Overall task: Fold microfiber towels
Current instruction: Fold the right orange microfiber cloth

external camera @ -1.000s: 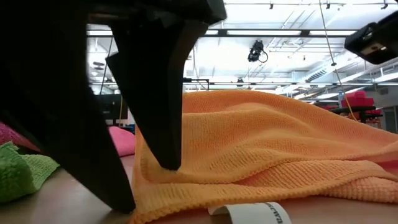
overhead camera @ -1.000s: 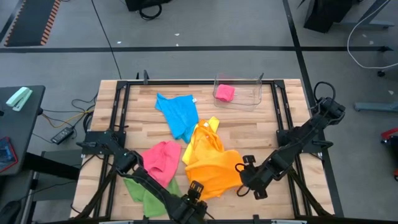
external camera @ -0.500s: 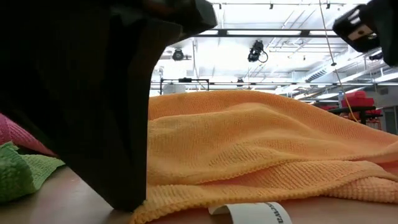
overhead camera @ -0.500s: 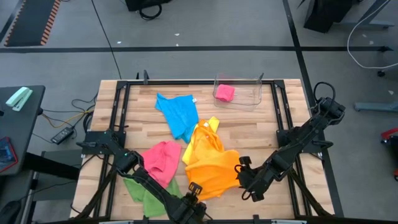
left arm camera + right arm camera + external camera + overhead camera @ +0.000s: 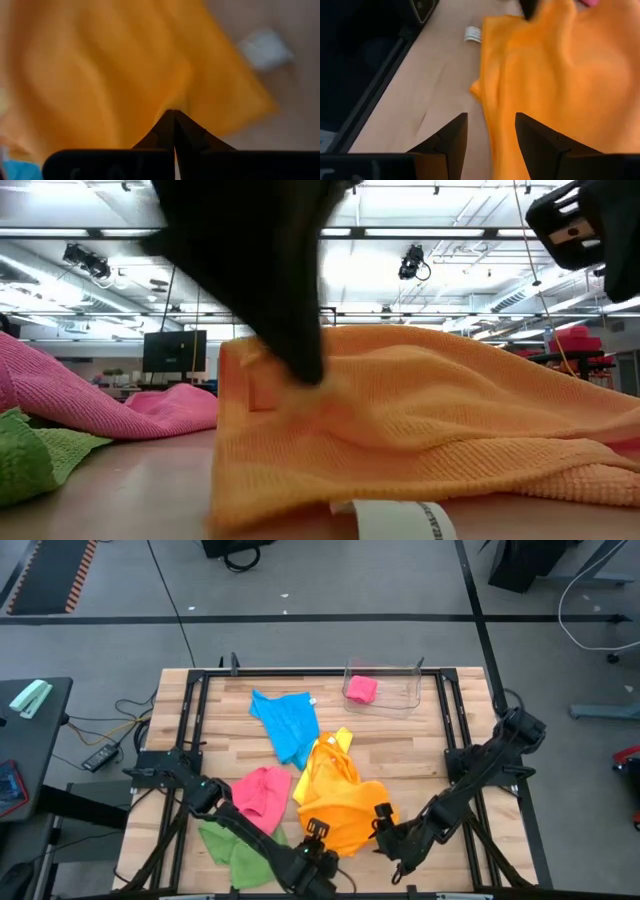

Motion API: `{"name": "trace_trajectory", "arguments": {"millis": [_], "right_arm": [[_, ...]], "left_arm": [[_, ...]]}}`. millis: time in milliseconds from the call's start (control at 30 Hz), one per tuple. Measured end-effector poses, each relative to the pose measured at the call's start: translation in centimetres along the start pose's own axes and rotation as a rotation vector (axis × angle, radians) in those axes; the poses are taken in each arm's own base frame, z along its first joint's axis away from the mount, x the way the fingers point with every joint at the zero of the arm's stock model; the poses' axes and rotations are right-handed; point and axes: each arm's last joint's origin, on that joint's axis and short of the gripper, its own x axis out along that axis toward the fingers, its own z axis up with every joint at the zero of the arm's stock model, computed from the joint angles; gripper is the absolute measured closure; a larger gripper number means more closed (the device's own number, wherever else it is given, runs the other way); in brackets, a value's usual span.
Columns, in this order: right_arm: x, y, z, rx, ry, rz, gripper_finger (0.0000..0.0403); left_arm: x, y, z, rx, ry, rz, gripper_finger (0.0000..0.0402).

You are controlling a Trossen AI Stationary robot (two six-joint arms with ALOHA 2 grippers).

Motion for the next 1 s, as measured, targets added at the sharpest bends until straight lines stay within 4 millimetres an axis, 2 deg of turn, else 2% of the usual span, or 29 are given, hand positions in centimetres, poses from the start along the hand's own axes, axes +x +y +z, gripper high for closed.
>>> {"name": "trace_trajectory", "arguments": {"millis": [167, 400, 567, 767, 833, 1000], "right_arm": [[1.9, 0.5, 0.0, -0.002, -0.067, -0.047, 0.0229], [2.8, 0.8, 0.1, -0.013, -0.115, -0.075, 0.0229], [2.8, 0.8, 0.2, -0.023, -0.125, -0.079, 0.0229], [2.7, 0.8, 0.3, -0.017, -0.137, -0.076, 0.0229], [2.7, 0.8, 0.3, -0.011, -0.136, -0.076, 0.0229], [2.8, 0.6, 0.4, -0.015, -0.136, -0.081, 0.0229]], "left_arm": [[0.5, 1.2, 0.3, -0.061, 0.003, 0.003, 0.0385], [-0.1, 0.0, 0.3, -0.052, -0.005, -0.1, 0.0393], [-0.8, -1.1, 0.3, -0.054, -0.021, -0.153, 0.0394], [-0.9, -1.4, 0.2, -0.067, -0.018, -0.165, 0.0393], [-0.8, -1.5, 0.1, -0.031, -0.025, -0.165, 0.0371], [-0.7, -2.1, -0.5, 0.179, -0.011, -0.14, 0.0281]]}}
